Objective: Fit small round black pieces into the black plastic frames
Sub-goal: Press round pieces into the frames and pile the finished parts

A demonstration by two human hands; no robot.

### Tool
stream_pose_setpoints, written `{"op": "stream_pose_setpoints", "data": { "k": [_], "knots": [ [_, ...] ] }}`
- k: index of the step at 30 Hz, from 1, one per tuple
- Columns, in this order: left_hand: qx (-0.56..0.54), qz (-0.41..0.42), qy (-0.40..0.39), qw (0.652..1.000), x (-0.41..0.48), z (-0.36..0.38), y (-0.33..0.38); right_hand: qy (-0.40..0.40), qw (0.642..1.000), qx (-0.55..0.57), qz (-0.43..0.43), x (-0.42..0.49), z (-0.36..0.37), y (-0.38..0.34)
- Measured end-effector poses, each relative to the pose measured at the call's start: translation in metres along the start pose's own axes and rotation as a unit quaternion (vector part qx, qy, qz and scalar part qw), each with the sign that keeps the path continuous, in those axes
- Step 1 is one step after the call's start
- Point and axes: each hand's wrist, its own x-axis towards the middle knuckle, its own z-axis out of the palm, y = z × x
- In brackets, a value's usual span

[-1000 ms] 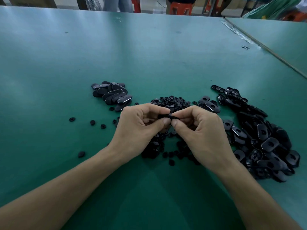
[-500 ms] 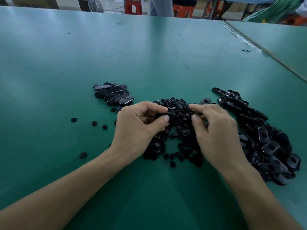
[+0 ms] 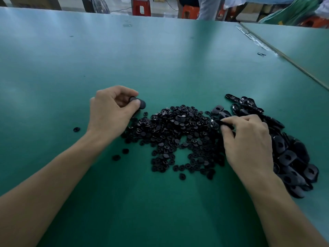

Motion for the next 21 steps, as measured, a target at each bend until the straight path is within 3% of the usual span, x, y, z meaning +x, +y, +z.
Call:
{"op": "stream_pose_setpoints", "data": {
  "k": [4,7,11,15,17,21],
  "knots": [
    [0.087,0.01,0.005,0.996,0.001,-0.004,-0.007,0.04,0.995,0.094,-0.02,0.001,0.002,-0.003],
    [0.165,-0.004,0.013,0.986,0.0,-0.005,-0.01,0.031,0.982,0.18,-0.043,0.0,0.002,-0.01],
    [0.278,0.046,0.031,0.959,-0.004,-0.004,-0.005,-0.011,0.946,0.322,-0.025,-0.006,0.006,-0.02],
    [0.166,0.106,0.001,0.98,-0.021,0.008,0.02,-0.085,0.894,0.438,-0.032,-0.011,0.01,-0.026],
    [0.057,0.074,-0.074,0.993,-0.034,0.018,0.034,-0.114,0.86,0.496,-0.03,-0.011,0.01,-0.027],
    [-0.099,-0.005,-0.185,0.978,-0.059,0.035,0.044,-0.157,0.805,0.572,-0.02,-0.011,0.011,-0.029]
  ]
}}
